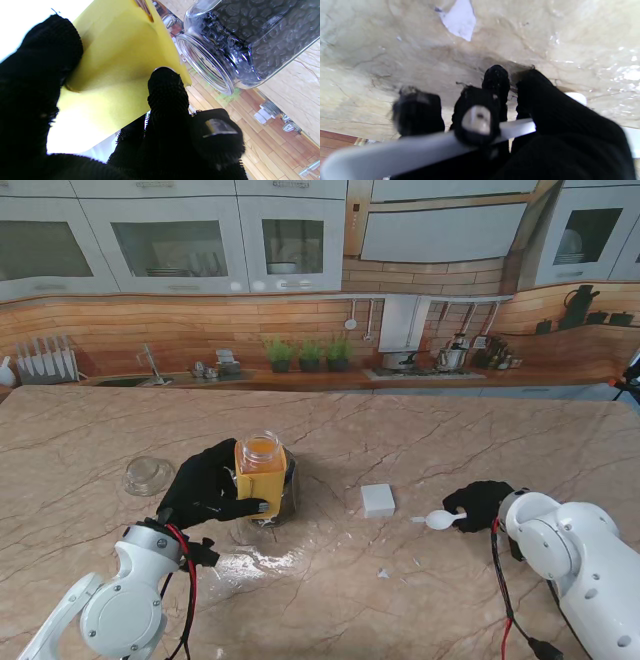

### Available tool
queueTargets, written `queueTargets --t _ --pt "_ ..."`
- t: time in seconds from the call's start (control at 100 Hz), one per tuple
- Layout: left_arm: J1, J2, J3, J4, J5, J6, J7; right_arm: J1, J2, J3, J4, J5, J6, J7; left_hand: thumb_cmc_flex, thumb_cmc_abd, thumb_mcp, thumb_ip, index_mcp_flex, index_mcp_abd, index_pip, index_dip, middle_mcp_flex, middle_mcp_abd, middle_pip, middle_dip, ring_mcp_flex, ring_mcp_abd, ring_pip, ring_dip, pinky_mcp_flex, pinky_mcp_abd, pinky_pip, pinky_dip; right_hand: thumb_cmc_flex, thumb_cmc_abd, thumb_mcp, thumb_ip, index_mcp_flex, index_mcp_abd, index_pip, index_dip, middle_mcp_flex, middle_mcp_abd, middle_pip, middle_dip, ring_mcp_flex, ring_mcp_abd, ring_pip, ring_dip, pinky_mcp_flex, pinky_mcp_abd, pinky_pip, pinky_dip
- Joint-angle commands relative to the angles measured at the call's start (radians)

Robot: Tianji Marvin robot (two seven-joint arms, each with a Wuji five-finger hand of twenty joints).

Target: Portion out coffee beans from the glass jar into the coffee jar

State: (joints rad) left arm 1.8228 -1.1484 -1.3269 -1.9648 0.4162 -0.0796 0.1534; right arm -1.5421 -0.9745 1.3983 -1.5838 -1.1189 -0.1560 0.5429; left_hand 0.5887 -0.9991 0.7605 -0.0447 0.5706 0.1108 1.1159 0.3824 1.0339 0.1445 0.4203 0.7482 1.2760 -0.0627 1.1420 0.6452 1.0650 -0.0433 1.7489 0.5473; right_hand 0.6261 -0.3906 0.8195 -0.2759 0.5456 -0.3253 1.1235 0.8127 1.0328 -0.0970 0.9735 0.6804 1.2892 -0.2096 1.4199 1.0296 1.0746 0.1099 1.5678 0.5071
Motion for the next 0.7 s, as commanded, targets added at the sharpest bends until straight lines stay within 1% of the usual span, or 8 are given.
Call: queueTargets --t 0.0,0.09,0.18,0.28,0.31,0.4,0.61,0.69 --pt "0.008 -0.004 0.0 -0.006 0.001 0.001 0.002 -0.013 -0.005 -0.014 0.019 -0.004 0.004 0.017 0.178 0.215 0.343 0.111 0.123 -0.169 0.164 0.061 0.138 -0.084 0.102 0.07 -0.003 0.05 -0.046 0.013 0.007 -0.042 0.054 -0.011 0.05 0.109 -0.013 0.02 0.006 -0.09 -0.073 -0.066 -0.021 -0.022 0.05 0.022 0.037 -0.042 0.102 0.009 0.084 -0.03 0.235 0.096" --pt "0.007 -0.004 0.0 -0.006 0.002 0.002 0.005 -0.014 -0.006 -0.018 0.025 0.007 0.016 0.014 0.178 0.215 0.341 0.112 0.123 -0.17 0.165 0.061 0.139 -0.084 0.103 0.07 -0.002 0.052 -0.046 0.013 0.007 -0.04 0.054 -0.011 -0.013 0.079 0.018 0.013 0.012 -0.061 -0.077 -0.147 0.005 -0.033 0.057 0.044 0.033 0.013 0.157 0.004 0.129 -0.205 0.449 0.245" --pt "0.008 -0.004 -0.001 -0.005 0.003 0.003 0.007 -0.015 -0.007 -0.018 0.027 0.007 0.026 0.012 0.177 0.214 0.343 0.114 0.125 -0.171 0.166 0.062 0.138 -0.085 0.103 0.07 -0.002 0.051 -0.045 0.013 0.007 -0.04 0.054 -0.011 -0.294 -0.073 0.171 -0.021 0.042 -0.009 -0.075 -0.216 0.022 -0.034 0.07 0.063 0.031 0.035 0.193 0.029 0.142 -0.264 0.504 0.315" --pt "0.008 -0.005 -0.001 -0.005 0.004 0.004 0.011 -0.018 -0.007 -0.013 0.026 0.005 0.031 0.009 0.177 0.214 0.343 0.115 0.124 -0.17 0.166 0.061 0.138 -0.082 0.103 0.069 -0.002 0.053 -0.045 0.013 0.007 -0.041 0.055 -0.011 -0.418 -0.137 0.184 0.032 0.1 0.068 -0.137 -0.166 0.037 -0.02 0.069 0.065 0.032 0.015 0.207 0.047 0.148 -0.301 0.518 0.349" --pt "0.008 -0.005 -0.002 -0.005 0.004 0.004 0.011 -0.02 -0.008 -0.01 0.026 0.005 0.029 0.004 0.176 0.214 0.343 0.115 0.124 -0.17 0.165 0.061 0.138 -0.084 0.103 0.069 -0.003 0.053 -0.046 0.013 0.007 -0.04 0.055 -0.011 -0.483 -0.245 0.243 0.071 0.113 0.09 -0.175 -0.097 0.037 -0.013 0.064 0.062 0.032 0.001 0.208 0.054 0.149 -0.314 0.517 0.358" --pt "0.008 -0.005 -0.002 -0.004 0.005 0.005 0.011 -0.026 -0.008 0.0 0.024 0.002 0.021 -0.003 0.177 0.213 0.344 0.115 0.124 -0.171 0.166 0.061 0.138 -0.086 0.103 0.069 -0.002 0.052 -0.046 0.013 0.007 -0.039 0.055 -0.011 -0.612 -0.407 0.343 0.044 0.125 0.102 -0.194 -0.077 0.031 0.0 0.041 0.044 0.033 -0.019 0.198 0.056 0.149 -0.326 0.509 0.36" --pt "0.008 -0.005 -0.001 -0.004 0.005 0.006 0.011 -0.037 -0.007 0.015 0.026 -0.026 -0.03 -0.027 0.176 0.215 0.342 0.115 0.123 -0.171 0.165 0.061 0.138 -0.086 0.103 0.069 -0.003 0.054 -0.047 0.013 0.007 -0.038 0.055 -0.011 -0.725 -0.563 0.444 0.015 0.115 0.065 -0.229 -0.069 0.012 -0.039 0.013 0.028 0.034 -0.027 0.145 0.033 0.141 -0.314 0.458 0.337" --pt "0.008 -0.005 -0.001 -0.003 0.006 0.006 0.011 -0.041 -0.007 0.016 0.024 -0.036 -0.039 -0.036 0.176 0.216 0.342 0.114 0.123 -0.17 0.165 0.061 0.138 -0.086 0.103 0.069 -0.003 0.055 -0.048 0.013 0.007 -0.038 0.055 -0.012 -0.546 -0.477 0.352 0.056 0.118 0.033 -0.232 -0.052 0.013 -0.058 0.007 0.032 0.034 -0.005 0.106 0.008 0.134 -0.278 0.431 0.31"
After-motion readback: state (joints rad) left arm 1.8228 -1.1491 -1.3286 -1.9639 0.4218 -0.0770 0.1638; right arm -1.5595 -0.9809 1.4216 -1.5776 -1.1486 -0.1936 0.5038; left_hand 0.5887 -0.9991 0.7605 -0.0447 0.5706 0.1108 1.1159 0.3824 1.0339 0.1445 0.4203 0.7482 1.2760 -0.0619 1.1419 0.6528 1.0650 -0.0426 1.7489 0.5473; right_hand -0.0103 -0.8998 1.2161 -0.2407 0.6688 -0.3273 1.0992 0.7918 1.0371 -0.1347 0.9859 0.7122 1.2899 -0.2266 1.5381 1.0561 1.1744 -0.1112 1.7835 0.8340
